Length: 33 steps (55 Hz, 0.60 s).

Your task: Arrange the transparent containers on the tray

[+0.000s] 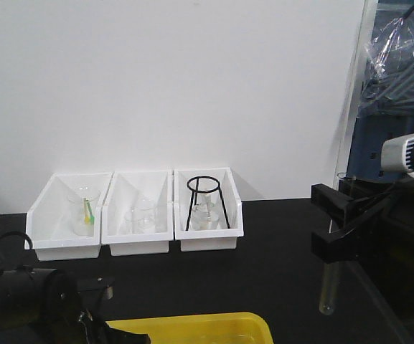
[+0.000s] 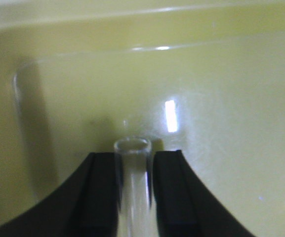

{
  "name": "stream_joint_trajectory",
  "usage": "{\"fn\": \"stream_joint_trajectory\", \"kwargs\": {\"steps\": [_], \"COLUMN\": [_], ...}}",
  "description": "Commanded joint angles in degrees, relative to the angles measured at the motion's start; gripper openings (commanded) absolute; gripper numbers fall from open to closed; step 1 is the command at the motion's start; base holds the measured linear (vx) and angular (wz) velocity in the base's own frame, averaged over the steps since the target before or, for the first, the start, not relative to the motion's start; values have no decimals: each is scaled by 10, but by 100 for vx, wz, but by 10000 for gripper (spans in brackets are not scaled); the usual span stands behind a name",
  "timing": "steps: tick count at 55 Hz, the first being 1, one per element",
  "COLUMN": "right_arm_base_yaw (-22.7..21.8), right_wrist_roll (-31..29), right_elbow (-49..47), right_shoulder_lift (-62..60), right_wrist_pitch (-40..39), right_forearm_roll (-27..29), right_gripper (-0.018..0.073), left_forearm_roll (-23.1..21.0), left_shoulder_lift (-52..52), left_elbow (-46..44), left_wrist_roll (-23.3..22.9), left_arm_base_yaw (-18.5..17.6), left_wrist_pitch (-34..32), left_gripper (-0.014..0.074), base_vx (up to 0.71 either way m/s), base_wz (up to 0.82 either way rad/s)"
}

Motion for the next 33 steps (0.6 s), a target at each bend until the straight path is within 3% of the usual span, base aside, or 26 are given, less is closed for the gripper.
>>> {"fn": "stream_joint_trajectory", "kwargs": {"steps": [1, 16, 33], "right_arm_base_yaw": [-1, -1, -1], "right_wrist_roll": [-4, 1, -2], "right_elbow": [-18, -18, -18], "right_shoulder_lift": [-10, -10, 53], "right_wrist_pitch": [-42, 2, 69], "right_forearm_roll": [-2, 2, 105], "right_gripper": [-11, -11, -11], "left_forearm_roll": [3, 6, 6], "left_shoulder_lift": [-26, -34, -119], "left_elbow": [-16, -34, -122], "left_wrist_roll": [-3, 0, 29], "left_arm_base_yaw": [-3, -1, -2], "left_wrist_pitch": [-1, 20, 43], "left_gripper": [405, 454, 454], "base_vx": [0, 0, 0], "base_wz": [0, 0, 0]}}
